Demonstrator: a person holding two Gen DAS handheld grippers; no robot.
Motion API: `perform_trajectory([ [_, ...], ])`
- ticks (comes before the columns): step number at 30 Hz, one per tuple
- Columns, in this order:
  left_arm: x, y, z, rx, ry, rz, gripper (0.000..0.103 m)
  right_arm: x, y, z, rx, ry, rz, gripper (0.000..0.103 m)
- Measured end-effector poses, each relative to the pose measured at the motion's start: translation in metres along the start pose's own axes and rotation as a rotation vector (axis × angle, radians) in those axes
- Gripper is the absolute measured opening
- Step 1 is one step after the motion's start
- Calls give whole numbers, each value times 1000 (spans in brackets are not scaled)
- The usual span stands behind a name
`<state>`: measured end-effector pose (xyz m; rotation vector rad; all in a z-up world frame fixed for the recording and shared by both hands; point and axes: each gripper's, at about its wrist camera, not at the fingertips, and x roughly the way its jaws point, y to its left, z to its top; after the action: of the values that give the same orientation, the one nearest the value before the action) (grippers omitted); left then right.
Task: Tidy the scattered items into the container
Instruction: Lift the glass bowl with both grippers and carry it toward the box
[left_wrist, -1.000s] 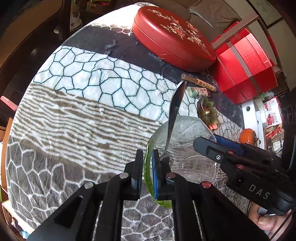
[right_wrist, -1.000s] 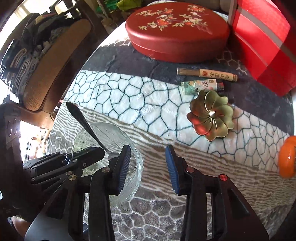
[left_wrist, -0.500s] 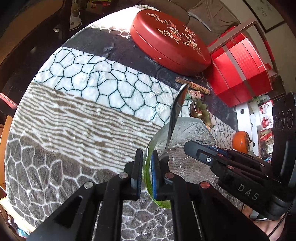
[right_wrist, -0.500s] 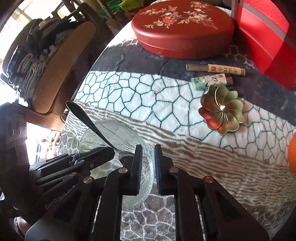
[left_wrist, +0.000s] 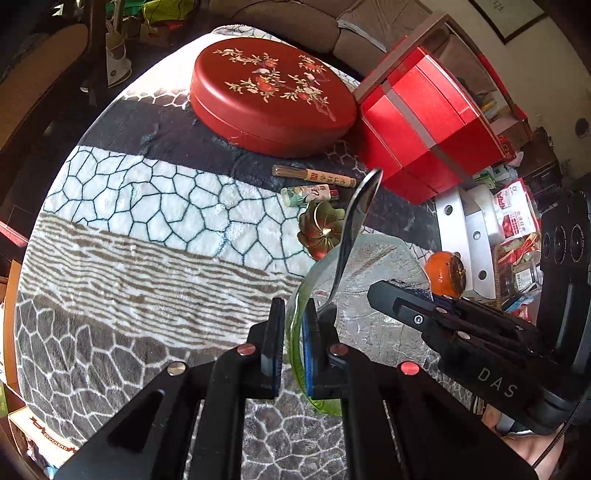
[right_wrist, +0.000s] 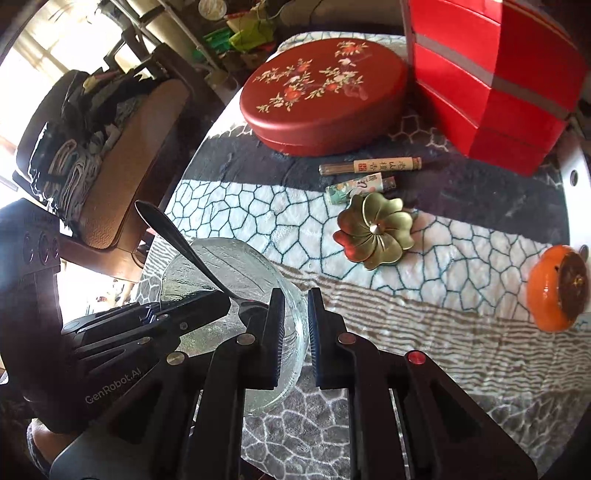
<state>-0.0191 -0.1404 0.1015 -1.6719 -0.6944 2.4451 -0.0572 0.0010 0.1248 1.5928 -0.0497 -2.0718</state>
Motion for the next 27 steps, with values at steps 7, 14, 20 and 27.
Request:
perform_trajectory([
  [7, 17, -67, -1, 55, 35, -33, 8, -45, -59, -11, 49, -36, -30, 12],
  [14, 53, -106, -31, 75, 93, -12, 8, -33, -112, -35, 31, 45, -73, 13],
  [20, 89, -101, -53, 33, 150, 10, 6, 7, -153, -62, 75, 71, -41, 12],
  [27, 90, -108, -41, 67, 148, 52, 8, 14, -145, -47, -41, 68, -59, 11],
])
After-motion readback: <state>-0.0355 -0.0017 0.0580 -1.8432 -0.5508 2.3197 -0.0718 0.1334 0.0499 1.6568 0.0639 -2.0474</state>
